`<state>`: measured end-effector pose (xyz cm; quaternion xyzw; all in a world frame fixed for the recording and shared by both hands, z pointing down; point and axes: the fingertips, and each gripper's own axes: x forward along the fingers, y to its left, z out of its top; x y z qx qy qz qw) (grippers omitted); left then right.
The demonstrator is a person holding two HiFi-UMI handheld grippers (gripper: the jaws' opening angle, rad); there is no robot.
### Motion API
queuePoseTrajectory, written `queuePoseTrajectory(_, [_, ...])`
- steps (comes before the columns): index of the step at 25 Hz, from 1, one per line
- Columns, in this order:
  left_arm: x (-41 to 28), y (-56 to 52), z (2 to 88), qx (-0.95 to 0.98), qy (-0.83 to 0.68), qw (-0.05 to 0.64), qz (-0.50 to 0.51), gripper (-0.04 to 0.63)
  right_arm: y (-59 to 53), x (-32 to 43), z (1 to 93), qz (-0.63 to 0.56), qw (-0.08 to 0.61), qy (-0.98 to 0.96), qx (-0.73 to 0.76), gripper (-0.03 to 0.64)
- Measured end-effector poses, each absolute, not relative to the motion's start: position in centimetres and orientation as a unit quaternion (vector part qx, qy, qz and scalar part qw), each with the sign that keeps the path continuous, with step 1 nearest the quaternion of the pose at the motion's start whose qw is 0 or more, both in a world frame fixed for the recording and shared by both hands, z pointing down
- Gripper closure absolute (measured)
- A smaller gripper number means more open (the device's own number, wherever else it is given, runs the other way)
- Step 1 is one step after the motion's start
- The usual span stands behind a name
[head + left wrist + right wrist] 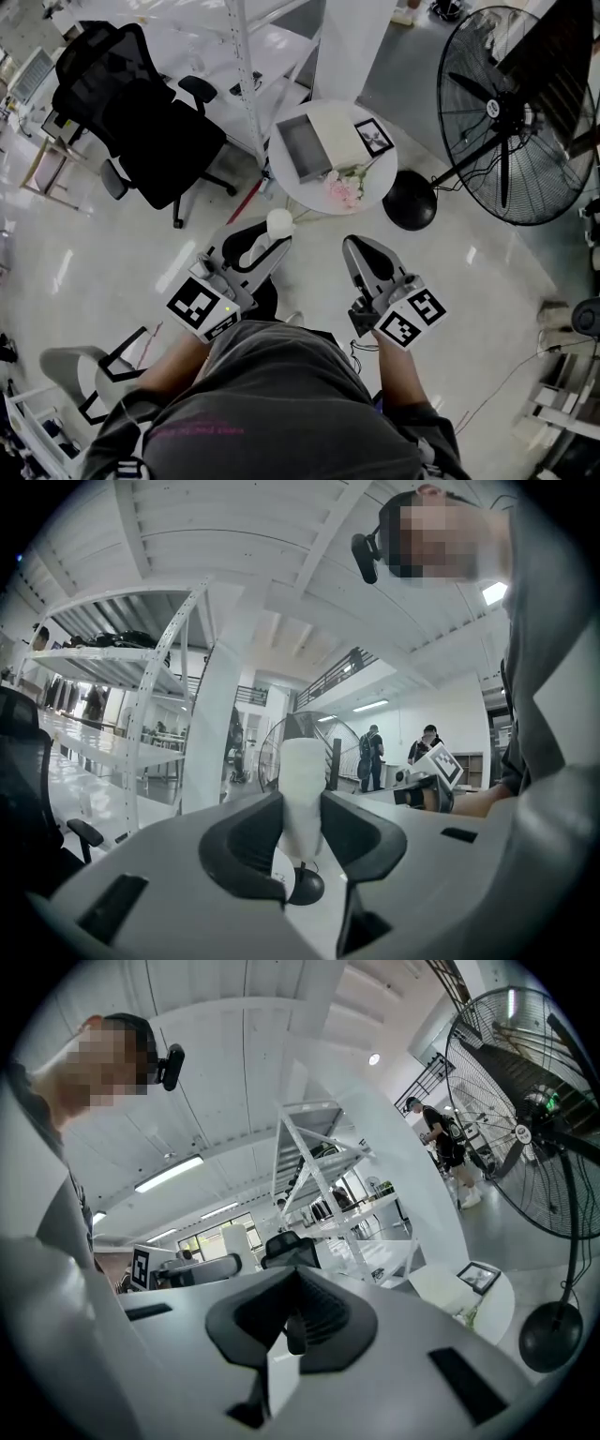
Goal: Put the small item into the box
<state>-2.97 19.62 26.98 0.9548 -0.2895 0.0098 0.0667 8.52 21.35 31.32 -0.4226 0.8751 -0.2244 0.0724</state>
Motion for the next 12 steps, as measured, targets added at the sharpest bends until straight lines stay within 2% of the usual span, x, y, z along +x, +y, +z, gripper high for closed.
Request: queuePoseTrajectory(12, [-6.8,5.5,28.8,0.956,-0.280,0.091,0.017,0.459,7.6,4.0,33.0,-0.247,0.059,0.868,-0.426,0.595])
